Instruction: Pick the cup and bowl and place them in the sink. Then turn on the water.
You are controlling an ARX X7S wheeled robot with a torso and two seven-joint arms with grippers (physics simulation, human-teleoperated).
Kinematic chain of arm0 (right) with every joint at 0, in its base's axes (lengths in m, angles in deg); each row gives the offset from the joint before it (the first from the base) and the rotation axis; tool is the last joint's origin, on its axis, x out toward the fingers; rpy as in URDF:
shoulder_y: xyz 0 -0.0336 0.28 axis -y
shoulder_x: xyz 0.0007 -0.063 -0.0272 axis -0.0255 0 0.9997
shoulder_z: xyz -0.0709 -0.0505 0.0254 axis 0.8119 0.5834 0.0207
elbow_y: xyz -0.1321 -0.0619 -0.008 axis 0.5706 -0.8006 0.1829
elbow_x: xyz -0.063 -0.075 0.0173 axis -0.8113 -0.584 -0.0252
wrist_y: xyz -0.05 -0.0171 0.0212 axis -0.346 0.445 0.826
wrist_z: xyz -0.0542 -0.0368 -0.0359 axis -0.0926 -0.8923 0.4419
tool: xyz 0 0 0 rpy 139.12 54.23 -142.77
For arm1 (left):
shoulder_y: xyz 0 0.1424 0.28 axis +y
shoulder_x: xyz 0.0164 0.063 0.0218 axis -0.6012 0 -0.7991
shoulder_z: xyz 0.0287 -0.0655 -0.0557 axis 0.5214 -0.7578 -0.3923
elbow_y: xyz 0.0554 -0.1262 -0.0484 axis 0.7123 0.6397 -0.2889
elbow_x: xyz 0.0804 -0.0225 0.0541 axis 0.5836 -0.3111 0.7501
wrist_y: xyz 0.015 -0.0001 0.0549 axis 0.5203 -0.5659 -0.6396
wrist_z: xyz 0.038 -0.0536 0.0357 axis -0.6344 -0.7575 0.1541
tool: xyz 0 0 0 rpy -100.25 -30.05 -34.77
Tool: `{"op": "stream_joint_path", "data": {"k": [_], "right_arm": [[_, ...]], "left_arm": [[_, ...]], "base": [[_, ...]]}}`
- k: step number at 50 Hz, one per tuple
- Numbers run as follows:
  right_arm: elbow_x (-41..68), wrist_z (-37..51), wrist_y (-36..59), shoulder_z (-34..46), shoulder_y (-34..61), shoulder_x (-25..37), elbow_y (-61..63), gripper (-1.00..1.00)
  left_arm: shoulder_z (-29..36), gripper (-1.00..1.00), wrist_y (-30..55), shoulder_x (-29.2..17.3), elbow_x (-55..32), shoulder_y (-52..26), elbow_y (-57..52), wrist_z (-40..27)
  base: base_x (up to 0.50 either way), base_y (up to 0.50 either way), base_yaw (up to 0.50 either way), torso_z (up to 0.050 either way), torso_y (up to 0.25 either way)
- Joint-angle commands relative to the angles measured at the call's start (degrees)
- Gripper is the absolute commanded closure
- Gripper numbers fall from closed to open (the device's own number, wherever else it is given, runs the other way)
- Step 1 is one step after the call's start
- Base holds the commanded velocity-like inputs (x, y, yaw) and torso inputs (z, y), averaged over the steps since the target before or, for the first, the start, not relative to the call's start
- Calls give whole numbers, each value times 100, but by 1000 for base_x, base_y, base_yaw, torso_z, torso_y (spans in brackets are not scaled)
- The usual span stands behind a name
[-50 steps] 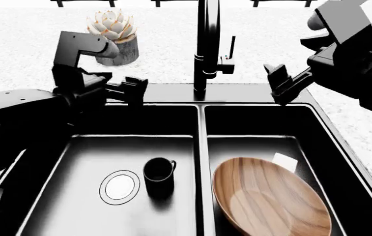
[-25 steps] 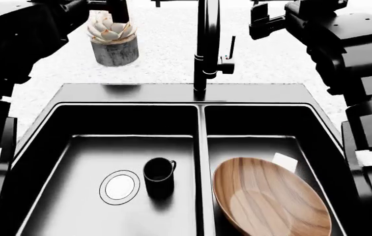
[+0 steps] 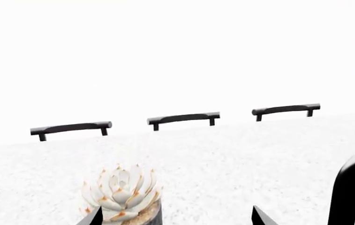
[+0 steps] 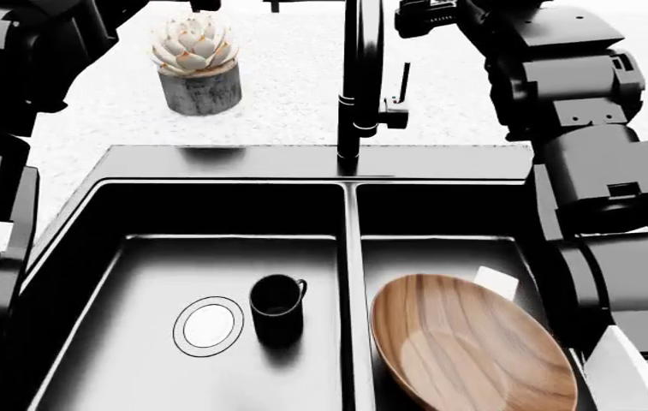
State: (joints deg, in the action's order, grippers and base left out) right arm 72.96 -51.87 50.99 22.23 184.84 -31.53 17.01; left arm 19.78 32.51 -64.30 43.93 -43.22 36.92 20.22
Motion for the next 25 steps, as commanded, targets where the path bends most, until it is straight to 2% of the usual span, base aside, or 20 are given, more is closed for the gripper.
{"op": "stream_joint_path", "data": {"k": [1, 25], "right_arm": [[-535, 41, -90, -586, 123, -263, -225, -100], [-638, 150, 90, -875, 39, -252, -225, -100]], "left_arm": [[-52, -100, -83, 6, -24, 16, 9, -8], [-193, -100, -260, 82, -34, -85, 340, -184]], "base": [[0, 0, 0, 0, 0], [0, 0, 0, 0, 0]]}}
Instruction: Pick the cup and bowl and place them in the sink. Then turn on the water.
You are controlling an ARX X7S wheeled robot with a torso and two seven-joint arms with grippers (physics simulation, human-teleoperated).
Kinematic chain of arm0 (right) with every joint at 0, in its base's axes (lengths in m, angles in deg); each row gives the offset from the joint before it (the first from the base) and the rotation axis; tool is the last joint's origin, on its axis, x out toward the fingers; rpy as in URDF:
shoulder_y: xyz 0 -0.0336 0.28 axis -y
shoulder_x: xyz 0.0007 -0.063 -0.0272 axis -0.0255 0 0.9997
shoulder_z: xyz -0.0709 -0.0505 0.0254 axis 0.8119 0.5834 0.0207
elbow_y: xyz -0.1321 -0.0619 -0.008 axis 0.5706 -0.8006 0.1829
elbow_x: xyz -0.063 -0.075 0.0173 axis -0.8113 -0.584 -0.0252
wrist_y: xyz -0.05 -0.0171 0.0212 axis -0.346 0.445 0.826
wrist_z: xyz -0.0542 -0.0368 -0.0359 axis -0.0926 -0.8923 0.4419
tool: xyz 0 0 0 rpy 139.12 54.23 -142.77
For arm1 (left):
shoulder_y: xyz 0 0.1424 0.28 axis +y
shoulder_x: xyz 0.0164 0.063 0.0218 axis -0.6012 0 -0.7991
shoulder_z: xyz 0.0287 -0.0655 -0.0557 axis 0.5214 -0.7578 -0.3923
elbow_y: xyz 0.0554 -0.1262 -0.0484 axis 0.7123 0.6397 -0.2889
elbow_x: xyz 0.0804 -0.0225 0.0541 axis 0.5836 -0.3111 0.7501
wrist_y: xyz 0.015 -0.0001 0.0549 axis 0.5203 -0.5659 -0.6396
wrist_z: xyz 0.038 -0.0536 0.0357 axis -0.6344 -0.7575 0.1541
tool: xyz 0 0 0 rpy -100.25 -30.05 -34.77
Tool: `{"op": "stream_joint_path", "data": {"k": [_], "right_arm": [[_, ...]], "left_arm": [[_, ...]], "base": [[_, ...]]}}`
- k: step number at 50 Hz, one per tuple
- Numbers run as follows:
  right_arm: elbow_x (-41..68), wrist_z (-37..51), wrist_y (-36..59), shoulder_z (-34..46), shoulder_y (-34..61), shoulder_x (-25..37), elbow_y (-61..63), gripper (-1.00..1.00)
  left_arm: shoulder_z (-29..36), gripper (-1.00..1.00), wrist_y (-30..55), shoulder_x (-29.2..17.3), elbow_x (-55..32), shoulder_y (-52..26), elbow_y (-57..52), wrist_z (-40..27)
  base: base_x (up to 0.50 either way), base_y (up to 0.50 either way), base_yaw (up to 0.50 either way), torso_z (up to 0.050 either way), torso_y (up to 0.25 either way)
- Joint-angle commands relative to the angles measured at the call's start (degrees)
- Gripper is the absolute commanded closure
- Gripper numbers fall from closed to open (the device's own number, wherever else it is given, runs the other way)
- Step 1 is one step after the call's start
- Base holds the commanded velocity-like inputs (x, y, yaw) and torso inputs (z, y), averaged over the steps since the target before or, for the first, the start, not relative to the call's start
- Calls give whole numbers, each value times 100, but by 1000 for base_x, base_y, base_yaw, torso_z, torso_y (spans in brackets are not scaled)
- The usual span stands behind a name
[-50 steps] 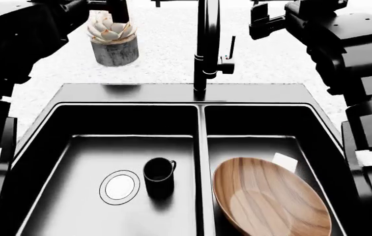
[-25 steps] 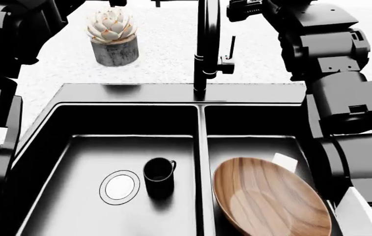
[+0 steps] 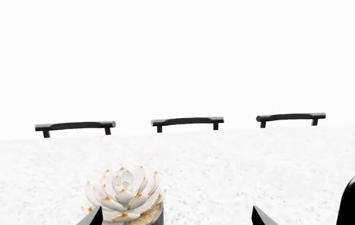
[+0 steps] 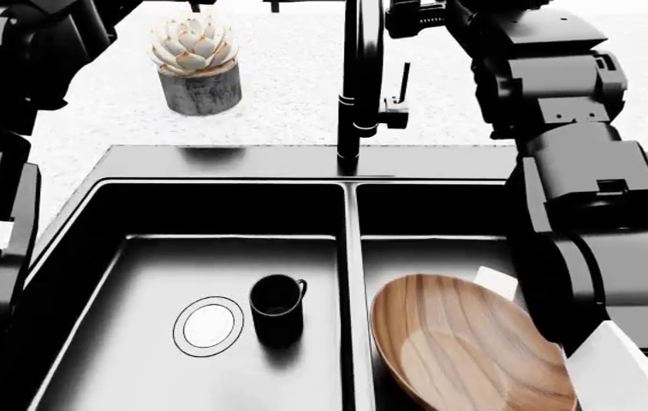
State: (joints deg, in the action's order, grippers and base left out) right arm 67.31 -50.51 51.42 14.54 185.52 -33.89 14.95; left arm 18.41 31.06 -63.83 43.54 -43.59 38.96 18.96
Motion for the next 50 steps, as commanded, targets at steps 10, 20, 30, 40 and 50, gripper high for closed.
{"op": "stream_joint_path", "data": {"k": [10, 20, 30, 40, 50], "right_arm": [[-74, 16, 102, -140, -51, 2, -19, -100], [-79, -12, 128, -142, -71, -12, -19, -100], [-78, -7, 150, -165, -77, 17, -19, -100], [-77, -16, 168, -179, -94, -5, -19, -100], [-83, -30, 183, -163, -101, -21, -19, -100]], "left_arm": [[-66, -100, -50, 37, -10, -60, 174, -98], [-60, -100, -6, 30, -18, -49, 160, -107], [-68, -100, 24, 21, -44, -34, 106, -98], [-64, -100, 28, 22, -43, -34, 118, -105], [-66, -100, 32, 22, -46, -37, 126, -114]], "base": [[0, 0, 0, 0, -36], [0, 0, 0, 0, -140], [0, 0, 0, 0, -141], [0, 0, 0, 0, -141], [0, 0, 0, 0, -141]]}}
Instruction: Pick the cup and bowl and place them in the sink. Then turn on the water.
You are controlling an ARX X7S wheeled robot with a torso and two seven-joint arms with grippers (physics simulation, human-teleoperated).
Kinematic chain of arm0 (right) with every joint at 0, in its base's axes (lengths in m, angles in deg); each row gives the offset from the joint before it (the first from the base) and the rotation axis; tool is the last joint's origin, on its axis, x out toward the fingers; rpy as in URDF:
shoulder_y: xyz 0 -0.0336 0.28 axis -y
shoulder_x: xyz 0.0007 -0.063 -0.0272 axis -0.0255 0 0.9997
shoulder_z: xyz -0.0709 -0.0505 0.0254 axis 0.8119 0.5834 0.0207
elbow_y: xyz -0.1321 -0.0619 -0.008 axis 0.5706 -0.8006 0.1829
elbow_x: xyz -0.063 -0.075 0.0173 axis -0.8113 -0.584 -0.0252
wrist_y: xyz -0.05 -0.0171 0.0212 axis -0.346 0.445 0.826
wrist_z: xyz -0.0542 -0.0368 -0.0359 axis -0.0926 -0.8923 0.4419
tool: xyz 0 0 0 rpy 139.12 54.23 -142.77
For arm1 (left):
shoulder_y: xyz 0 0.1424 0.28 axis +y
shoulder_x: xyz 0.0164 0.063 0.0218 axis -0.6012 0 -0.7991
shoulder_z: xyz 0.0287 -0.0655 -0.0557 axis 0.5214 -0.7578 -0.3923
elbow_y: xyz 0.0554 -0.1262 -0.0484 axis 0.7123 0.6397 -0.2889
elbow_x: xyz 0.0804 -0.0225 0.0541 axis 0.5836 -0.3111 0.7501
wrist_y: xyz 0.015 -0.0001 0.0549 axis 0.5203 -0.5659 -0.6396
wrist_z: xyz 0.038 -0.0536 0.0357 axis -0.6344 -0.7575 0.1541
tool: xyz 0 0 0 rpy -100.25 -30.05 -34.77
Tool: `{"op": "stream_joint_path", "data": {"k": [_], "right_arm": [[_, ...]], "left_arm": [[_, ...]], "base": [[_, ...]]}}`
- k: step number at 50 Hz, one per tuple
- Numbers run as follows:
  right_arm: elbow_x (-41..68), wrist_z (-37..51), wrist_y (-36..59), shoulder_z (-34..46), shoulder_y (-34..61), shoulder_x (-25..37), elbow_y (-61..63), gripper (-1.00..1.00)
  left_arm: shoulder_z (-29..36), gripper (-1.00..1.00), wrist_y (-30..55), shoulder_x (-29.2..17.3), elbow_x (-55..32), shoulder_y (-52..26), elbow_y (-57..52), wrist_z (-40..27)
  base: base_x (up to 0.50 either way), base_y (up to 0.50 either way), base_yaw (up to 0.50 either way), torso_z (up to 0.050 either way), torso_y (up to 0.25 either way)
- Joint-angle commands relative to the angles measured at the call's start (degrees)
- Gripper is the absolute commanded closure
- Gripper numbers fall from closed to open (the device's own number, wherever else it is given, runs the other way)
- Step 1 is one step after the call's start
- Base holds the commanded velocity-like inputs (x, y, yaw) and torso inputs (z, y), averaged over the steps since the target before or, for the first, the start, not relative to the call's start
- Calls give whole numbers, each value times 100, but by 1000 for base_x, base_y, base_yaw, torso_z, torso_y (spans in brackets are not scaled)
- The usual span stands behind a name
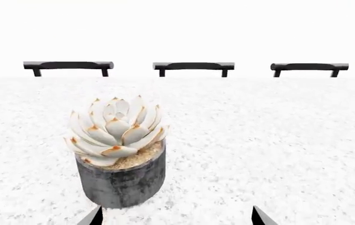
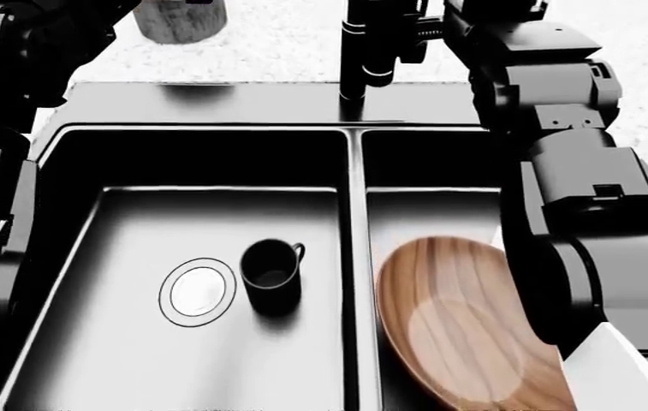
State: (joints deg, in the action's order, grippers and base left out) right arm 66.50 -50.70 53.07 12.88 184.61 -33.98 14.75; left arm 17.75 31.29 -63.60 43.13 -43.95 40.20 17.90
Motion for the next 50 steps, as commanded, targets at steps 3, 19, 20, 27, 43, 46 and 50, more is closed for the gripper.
{"op": "stream_joint_path", "data": {"k": [3, 19, 20, 27, 43, 46, 50], "right_arm": [[0, -15, 18, 3, -13, -13, 0, -100], [-12, 12, 12, 21, 195, -19, 0, -100], [-14, 19, 17, 27, 236, -22, 0, -100], [-15, 30, 46, 90, 625, -79, 0, -100], [14, 28, 84, 157, 777, -94, 0, -100], [18, 24, 87, 163, 758, -102, 0, -100], [28, 15, 92, 168, 745, -109, 0, -100]], "left_arm": [[0, -100, 19, -5, -7, 4, -11, -9], [-43, -100, -142, 32, -2, -47, 100, -5], [-42, -100, -175, 36, 7, -54, 116, 3], [-5, -100, -523, 76, 120, -123, 264, 86], [31, -100, -813, 125, 218, -209, 454, 175], [64, -100, -787, 113, 237, -189, 414, 187], [68, -100, -759, 102, 229, -168, 371, 189]], "base": [[0, 0, 0, 0, -142], [0, 0, 0, 0, -49], [0, 0, 0, 0, 0], [0, 0, 0, 0, 0], [0, 0, 0, 0, 0], [0, 0, 0, 0, -35], [0, 0, 0, 0, -144]]}}
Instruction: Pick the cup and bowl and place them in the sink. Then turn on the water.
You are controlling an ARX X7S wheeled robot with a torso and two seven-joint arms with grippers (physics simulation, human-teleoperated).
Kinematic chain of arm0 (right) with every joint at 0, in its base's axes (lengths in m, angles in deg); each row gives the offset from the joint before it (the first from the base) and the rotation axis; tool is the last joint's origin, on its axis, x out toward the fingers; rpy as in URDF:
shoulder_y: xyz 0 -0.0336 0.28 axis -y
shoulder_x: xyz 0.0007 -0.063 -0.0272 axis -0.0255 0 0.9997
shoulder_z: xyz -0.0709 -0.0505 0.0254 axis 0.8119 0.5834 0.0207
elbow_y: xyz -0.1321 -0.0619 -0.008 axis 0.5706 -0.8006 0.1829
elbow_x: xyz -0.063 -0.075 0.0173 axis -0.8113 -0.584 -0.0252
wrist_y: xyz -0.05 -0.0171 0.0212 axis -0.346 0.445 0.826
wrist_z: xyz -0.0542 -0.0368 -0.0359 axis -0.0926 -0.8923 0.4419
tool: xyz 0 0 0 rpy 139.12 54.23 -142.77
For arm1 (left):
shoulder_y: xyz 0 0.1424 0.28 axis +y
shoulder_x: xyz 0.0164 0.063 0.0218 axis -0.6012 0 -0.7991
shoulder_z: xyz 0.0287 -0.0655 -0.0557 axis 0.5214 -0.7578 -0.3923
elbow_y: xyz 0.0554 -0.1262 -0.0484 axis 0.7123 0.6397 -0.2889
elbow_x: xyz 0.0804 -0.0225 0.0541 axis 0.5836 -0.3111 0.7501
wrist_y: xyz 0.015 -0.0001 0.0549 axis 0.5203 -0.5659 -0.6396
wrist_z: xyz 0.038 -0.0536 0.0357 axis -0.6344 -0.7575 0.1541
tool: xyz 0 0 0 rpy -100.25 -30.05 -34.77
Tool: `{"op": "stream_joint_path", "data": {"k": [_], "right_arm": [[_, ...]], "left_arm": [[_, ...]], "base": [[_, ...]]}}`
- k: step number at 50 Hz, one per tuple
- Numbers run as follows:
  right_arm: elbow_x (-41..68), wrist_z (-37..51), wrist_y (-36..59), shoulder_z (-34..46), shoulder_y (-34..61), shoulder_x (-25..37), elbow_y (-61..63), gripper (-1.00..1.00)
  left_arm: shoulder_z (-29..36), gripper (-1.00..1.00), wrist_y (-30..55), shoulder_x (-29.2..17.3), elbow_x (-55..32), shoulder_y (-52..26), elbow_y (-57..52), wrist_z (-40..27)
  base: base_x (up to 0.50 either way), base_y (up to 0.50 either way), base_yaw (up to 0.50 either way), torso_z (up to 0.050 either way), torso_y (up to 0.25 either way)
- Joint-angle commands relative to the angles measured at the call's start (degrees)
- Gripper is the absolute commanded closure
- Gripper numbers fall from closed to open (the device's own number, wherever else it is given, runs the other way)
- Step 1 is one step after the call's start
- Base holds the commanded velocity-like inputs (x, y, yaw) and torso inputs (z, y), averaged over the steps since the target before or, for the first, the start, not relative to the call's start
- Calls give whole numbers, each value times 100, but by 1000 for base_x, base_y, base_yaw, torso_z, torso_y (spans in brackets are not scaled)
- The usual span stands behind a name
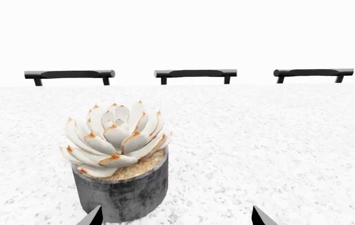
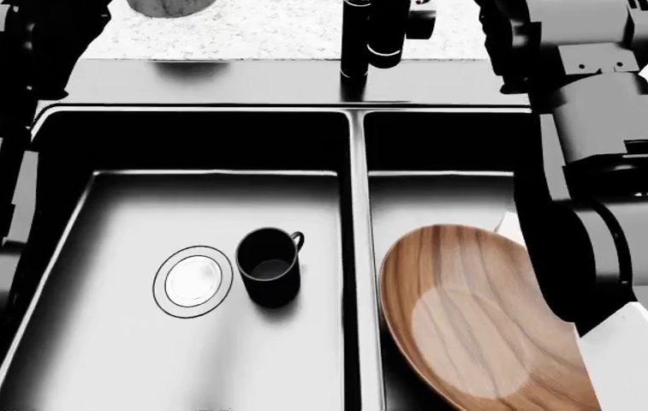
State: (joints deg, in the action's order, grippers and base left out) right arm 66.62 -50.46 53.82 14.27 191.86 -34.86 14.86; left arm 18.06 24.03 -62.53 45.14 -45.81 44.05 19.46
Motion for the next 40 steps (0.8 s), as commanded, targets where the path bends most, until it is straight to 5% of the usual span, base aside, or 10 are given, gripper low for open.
{"op": "stream_joint_path", "data": {"k": [1, 40], "right_arm": [[16, -12, 21, 33, 20, -20, -11, -100], [27, 116, 161, -36, -425, -20, -11, -100]], "left_arm": [[36, -100, -27, -7, 25, 19, -20, 31], [10, -100, 67, -12, -15, 22, -23, -21]], "base": [[0, 0, 0, 0, -145], [0, 0, 0, 0, -12]]}}
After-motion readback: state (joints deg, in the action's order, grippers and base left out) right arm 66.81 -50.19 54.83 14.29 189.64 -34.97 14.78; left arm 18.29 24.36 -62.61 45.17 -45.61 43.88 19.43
